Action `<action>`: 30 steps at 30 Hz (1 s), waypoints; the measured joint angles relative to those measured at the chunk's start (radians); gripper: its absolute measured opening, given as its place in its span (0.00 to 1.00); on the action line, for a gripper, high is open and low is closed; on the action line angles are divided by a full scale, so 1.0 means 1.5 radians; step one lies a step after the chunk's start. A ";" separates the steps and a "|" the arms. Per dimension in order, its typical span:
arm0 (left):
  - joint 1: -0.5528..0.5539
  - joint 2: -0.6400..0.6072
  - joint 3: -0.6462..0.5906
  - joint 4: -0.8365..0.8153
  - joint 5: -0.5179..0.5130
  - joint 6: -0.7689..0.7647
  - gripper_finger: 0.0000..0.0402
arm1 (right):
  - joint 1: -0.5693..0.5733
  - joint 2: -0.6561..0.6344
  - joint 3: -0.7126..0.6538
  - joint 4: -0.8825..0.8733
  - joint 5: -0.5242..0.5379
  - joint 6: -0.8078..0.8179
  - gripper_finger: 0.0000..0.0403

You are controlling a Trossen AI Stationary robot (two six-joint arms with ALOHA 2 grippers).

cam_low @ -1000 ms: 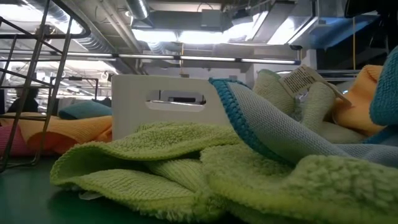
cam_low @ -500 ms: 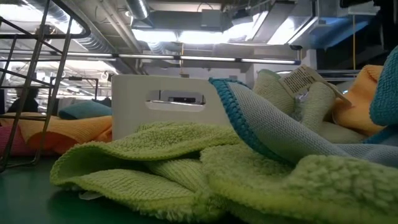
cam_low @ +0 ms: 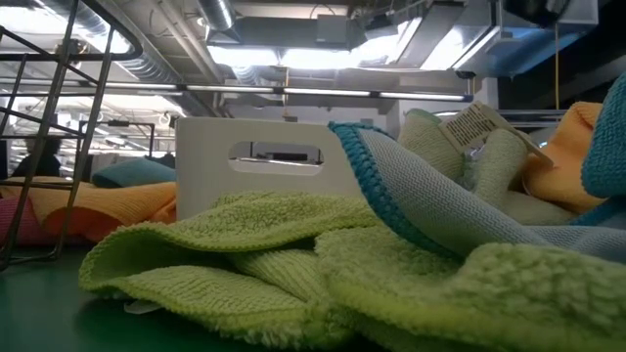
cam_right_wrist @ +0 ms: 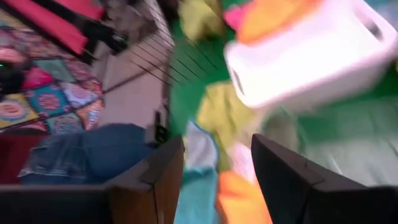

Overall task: Sort microfiber towel by color & place in baskets
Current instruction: Put the green microfiber towel into the gold wire basket

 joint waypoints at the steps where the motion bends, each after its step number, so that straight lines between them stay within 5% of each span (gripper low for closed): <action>1: 0.004 0.000 0.000 0.000 0.000 -0.005 0.14 | 0.000 0.005 0.000 0.021 0.000 -0.013 0.46; 10: 0.038 0.000 0.003 0.007 0.001 0.003 0.28 | 0.000 0.088 0.000 0.182 -0.011 -0.123 0.46; 30: 0.041 0.000 0.053 0.014 0.001 0.050 0.29 | -0.006 0.234 0.000 0.183 0.115 -0.372 0.46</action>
